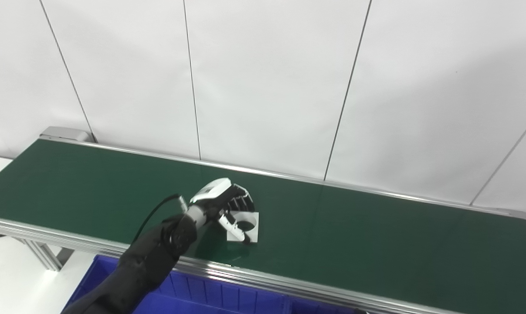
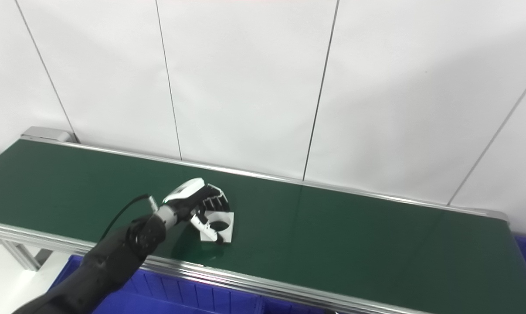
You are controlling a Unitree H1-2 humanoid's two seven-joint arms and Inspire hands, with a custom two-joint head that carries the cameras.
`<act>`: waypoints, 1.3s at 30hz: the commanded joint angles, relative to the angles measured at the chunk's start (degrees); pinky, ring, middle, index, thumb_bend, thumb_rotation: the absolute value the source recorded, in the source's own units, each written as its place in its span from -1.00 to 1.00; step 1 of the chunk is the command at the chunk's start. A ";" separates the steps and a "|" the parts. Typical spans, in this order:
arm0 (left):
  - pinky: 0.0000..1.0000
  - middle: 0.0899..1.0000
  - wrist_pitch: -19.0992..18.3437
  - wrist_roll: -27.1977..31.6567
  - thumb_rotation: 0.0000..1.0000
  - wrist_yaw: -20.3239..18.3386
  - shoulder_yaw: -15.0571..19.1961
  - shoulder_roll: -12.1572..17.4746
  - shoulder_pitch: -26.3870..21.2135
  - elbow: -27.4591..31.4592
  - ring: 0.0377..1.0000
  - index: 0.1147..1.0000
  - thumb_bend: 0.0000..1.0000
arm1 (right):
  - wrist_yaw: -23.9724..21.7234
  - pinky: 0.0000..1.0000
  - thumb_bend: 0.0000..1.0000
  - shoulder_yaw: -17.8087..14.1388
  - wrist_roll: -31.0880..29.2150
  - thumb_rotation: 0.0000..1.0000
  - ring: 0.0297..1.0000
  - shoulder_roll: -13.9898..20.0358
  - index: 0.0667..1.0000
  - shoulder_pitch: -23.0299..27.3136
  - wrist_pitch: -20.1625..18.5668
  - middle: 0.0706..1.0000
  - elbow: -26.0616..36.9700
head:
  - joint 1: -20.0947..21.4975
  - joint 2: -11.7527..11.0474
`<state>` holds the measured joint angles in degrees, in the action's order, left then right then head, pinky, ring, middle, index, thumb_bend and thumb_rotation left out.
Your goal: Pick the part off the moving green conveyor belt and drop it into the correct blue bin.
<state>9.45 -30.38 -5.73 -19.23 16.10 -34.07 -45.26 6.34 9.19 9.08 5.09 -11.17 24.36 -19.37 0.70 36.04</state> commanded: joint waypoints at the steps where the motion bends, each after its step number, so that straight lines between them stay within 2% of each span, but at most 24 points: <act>1: -0.31 -0.06 -2.64 -0.85 -1.00 -1.73 -1.59 -0.37 0.93 -2.41 -0.29 0.00 -0.02 | -0.01 0.35 0.37 -0.55 0.41 -0.97 0.49 -0.42 0.59 0.27 2.08 0.58 1.78 | -0.19 0.11; 3: -0.27 -0.12 -1.78 -1.05 -1.00 -0.81 -2.25 -0.34 1.34 -2.23 -0.17 -0.08 -0.01 | 0.11 0.36 0.37 -0.74 0.65 -0.96 0.49 -0.50 0.59 0.22 2.07 0.58 1.84 | -0.25 0.13; 4: -0.15 -0.07 -1.35 -1.20 -1.00 -0.23 -2.58 -0.28 1.59 -1.94 -0.24 -0.05 -0.01 | 0.12 0.35 0.37 -0.82 0.73 -0.96 0.48 -0.54 0.58 0.20 2.09 0.57 1.86 | -0.25 0.13; 6: -0.08 -0.06 -1.04 -0.38 -1.00 1.22 -2.08 -0.23 3.13 1.15 -0.25 -0.04 -0.01 | -0.01 0.35 0.37 -0.91 0.83 -0.96 0.48 -0.59 0.58 0.13 2.12 0.57 2.04 | -0.27 0.12; 7: -0.06 -0.06 -0.52 0.75 -1.00 2.21 -1.06 -0.25 4.57 4.18 -0.26 -0.04 -0.01 | -0.06 0.35 0.37 -0.97 0.93 -0.96 0.49 -0.66 0.58 0.00 1.96 0.58 2.36 | -0.33 0.17; 9: -0.21 -0.07 0.26 2.94 -1.00 4.64 1.53 -0.79 7.73 10.85 -0.21 -0.07 -0.04 | -0.17 0.34 0.36 -1.04 0.88 -0.98 0.48 -0.74 0.58 -0.14 2.00 0.57 2.65 | -0.43 0.19; 11: -0.33 -0.07 -0.81 5.27 -1.00 5.45 4.24 -1.85 10.93 18.58 -0.20 -0.04 -0.06 | -0.31 0.34 0.36 -1.10 0.74 -0.98 0.48 -0.85 0.58 -0.15 2.04 0.57 2.69 | -0.45 0.18; 13: -0.35 -0.08 -1.98 8.38 -1.00 5.25 6.72 -3.21 14.27 27.55 -0.20 -0.04 -0.06 | -0.42 0.34 0.36 -1.14 0.69 -0.98 0.48 -0.95 0.59 -0.12 2.07 0.57 2.66 | -0.62 0.22; 15: -0.39 -0.08 -1.37 11.64 -1.00 5.22 8.94 -4.55 17.13 35.60 -0.19 -0.04 -0.06 | -0.47 0.34 0.36 -1.10 0.66 -0.97 0.47 -0.97 0.58 -0.01 2.24 0.56 2.42 | -0.82 0.26; 17: -0.39 -0.06 -3.48 15.99 -1.00 4.05 11.24 -5.89 19.54 43.91 -0.17 -0.08 -0.06 | -0.15 0.33 0.37 -1.01 1.33 -0.96 0.47 -1.03 0.58 0.19 2.26 0.56 2.28 | -1.00 0.22; 19: -0.36 -0.05 -5.96 19.39 -1.00 3.02 13.13 -6.89 21.31 50.36 -0.15 -0.14 -0.05 | 0.08 0.32 0.38 -0.93 1.79 -0.94 0.46 -1.13 0.57 0.40 2.27 0.55 2.07 | -1.06 0.13; 23: -0.36 -0.05 -8.53 23.37 -1.00 1.02 14.84 -6.92 24.03 58.44 -0.16 -0.13 -0.05 | 0.15 0.30 0.37 -0.69 2.14 -0.96 0.44 -1.26 0.56 0.74 2.41 0.54 1.64 | -1.11 0.27; 29: -0.39 -0.07 -8.59 29.30 -1.00 -0.72 16.36 -6.72 29.37 64.53 -0.17 -0.08 -0.06 | -0.41 0.30 0.35 -0.07 1.88 -0.92 0.46 -1.18 0.59 0.59 2.45 0.57 1.54 | -1.16 0.63; 33: -0.38 -0.08 -7.41 31.15 -1.00 -1.43 17.12 -6.57 32.58 65.27 -0.16 -0.08 -0.06 | -0.44 0.30 0.34 0.15 1.95 -0.92 0.45 -1.11 0.59 0.23 2.38 0.56 1.76 | -1.49 1.08; 39: -0.35 -0.08 -5.08 30.74 -1.00 -1.44 17.74 -6.71 38.17 64.63 -0.14 -0.11 -0.05 | -0.37 0.31 0.34 0.71 1.76 -0.94 0.46 -0.91 0.59 -0.24 2.49 0.57 2.31 | -1.45 2.26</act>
<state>1.47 0.35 -7.48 -1.97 9.26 3.58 18.09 6.22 9.87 10.92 4.25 -11.47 24.36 -18.92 -0.70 38.32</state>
